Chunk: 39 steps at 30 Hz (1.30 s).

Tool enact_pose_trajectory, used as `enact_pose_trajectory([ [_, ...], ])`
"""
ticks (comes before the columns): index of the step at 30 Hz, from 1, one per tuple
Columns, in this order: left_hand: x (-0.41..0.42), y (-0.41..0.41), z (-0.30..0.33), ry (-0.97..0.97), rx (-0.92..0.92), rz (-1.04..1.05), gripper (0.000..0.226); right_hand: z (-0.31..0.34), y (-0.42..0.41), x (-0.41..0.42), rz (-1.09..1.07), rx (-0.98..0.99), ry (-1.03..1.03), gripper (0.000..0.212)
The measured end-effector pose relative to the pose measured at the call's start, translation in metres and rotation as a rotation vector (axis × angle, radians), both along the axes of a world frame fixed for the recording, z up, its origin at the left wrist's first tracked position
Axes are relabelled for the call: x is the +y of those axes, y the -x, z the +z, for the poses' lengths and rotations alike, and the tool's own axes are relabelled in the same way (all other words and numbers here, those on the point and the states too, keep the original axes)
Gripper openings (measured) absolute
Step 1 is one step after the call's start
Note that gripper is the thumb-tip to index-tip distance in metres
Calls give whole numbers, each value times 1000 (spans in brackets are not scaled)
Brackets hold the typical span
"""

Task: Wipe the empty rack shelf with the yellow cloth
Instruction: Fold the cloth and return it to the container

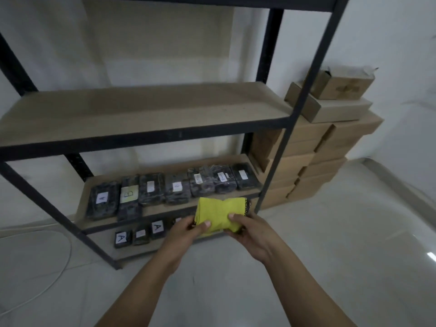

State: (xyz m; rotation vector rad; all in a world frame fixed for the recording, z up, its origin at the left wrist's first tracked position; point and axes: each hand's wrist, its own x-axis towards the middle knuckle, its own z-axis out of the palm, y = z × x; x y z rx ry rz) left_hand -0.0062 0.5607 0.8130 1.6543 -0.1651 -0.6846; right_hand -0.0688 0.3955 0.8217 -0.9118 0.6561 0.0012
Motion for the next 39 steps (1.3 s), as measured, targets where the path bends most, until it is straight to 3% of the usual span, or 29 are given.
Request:
enact_pose_trajectory([
  [5, -65, 58, -34, 59, 203, 44, 14, -30, 63, -63, -10, -17, 90, 34],
  [10, -121, 98, -70, 214, 485, 193, 28, -74, 105, -115, 10, 140, 121, 32],
  [14, -159, 106, -107, 209, 522, 303, 23, -106, 113, -150, 77, 233, 94, 30],
  [18, -198, 90, -142, 177, 546, 359, 35, -130, 103, -188, 21, 241, 54, 21],
  [21, -231, 76, -158, 205, 629, 298, 31, -148, 92, -226, -14, 291, 91, 21],
  [25, -281, 66, -170, 194, 884, 158, 18, -163, 83, -282, -55, 338, 105, 12],
  [27, -307, 63, -177, 170, 963, 116, 19, -177, 83, -312, -83, 335, 137, 33],
  [29, -331, 60, -186, 110, 969, 105, 17, -192, 85, -334, -36, 368, 246, 45],
  [31, -351, 58, -197, 13, 945, 100, 17, -205, 86, -350, 53, 406, 451, 40],
  [34, -375, 59, -218, -176, 920, 112, 38, -230, 89, -368, 209, 437, 739, 22],
  [37, -406, 66, -242, -250, 780, 96, 43, -265, 93, -395, 285, 481, 730, 15],
  [39, -428, 74, -270, -317, 531, 72, 37, -291, 90, -417, 368, 506, 660, 23],
])
